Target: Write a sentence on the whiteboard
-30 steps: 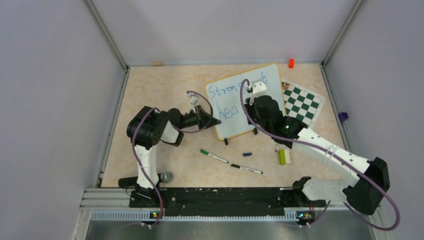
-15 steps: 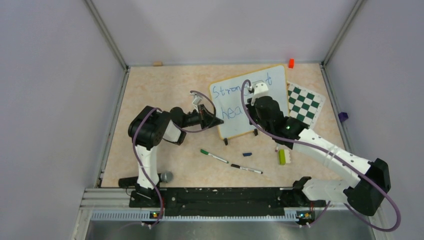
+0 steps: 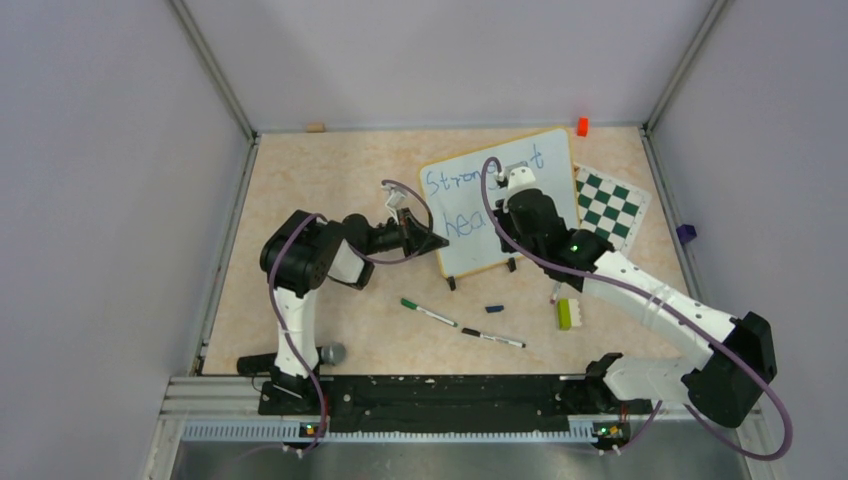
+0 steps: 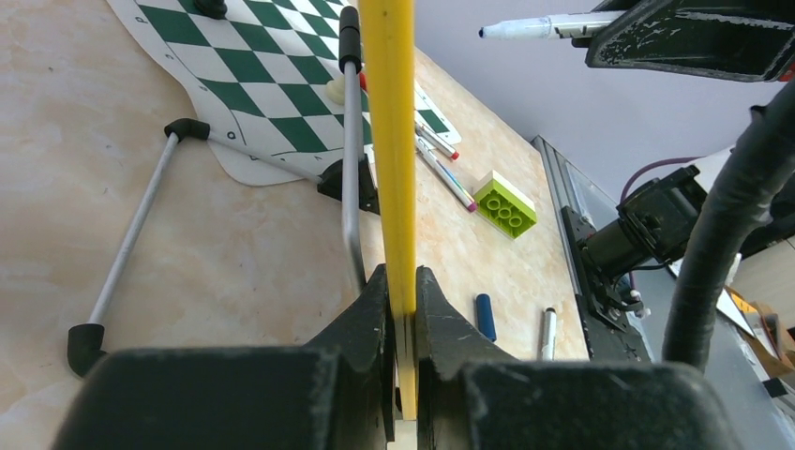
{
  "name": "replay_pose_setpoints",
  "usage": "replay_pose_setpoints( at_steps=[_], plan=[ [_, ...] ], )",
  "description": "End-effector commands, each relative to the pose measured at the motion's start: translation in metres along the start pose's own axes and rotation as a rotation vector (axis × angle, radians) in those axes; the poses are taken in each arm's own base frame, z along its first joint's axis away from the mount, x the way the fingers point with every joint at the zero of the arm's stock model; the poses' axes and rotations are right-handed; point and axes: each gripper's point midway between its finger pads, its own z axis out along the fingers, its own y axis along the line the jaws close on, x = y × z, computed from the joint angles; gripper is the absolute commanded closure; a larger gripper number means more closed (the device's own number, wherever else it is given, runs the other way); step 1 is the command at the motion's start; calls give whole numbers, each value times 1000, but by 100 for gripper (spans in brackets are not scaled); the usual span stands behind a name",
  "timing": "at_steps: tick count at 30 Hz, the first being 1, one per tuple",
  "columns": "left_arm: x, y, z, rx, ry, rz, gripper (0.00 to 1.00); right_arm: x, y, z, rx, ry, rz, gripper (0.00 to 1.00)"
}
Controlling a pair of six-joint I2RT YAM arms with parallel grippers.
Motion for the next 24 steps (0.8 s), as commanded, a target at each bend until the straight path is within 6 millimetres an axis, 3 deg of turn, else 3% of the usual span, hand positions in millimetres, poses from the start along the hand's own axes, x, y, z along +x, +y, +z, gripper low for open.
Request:
replay_pose_setpoints(
  at_steps=[1,15,24],
  plan=[
    [14,-15,-1,61,27,119,100,-30,2,-13,-22,-71,52,100],
    [28,-16,9,85,80,75,100,-27,-5,-12,10,-73,46,100],
    [23,-16,6,85,52,70,100,-26,-17,-22,49,-66,31,100]
  ],
)
